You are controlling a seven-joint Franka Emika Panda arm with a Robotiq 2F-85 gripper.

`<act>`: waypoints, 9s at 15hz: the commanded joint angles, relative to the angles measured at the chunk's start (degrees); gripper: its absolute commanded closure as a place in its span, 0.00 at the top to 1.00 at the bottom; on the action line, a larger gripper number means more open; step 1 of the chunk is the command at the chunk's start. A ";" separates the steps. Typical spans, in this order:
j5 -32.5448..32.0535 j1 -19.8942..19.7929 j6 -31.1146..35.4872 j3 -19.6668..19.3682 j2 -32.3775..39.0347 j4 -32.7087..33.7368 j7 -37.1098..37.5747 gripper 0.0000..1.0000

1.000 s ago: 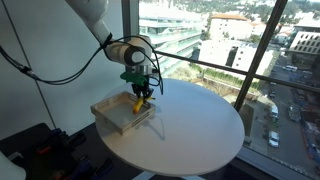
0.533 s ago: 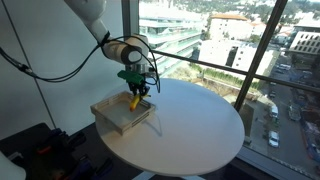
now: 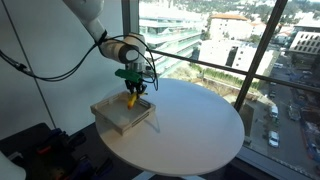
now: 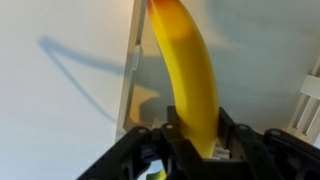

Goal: Remove the banana plush toy from the table and put it on the wooden tray

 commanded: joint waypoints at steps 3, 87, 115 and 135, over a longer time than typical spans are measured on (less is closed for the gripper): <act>0.28 1.26 -1.21 0.69 -1.16 0.24 -1.31 0.16; -2.80 6.94 -3.93 -0.56 2.29 1.73 12.91 1.00; -0.99 7.65 -3.51 -0.21 -12.15 -6.14 17.43 1.00; 1.38 7.43 -4.69 0.48 -26.76 -18.85 17.25 1.00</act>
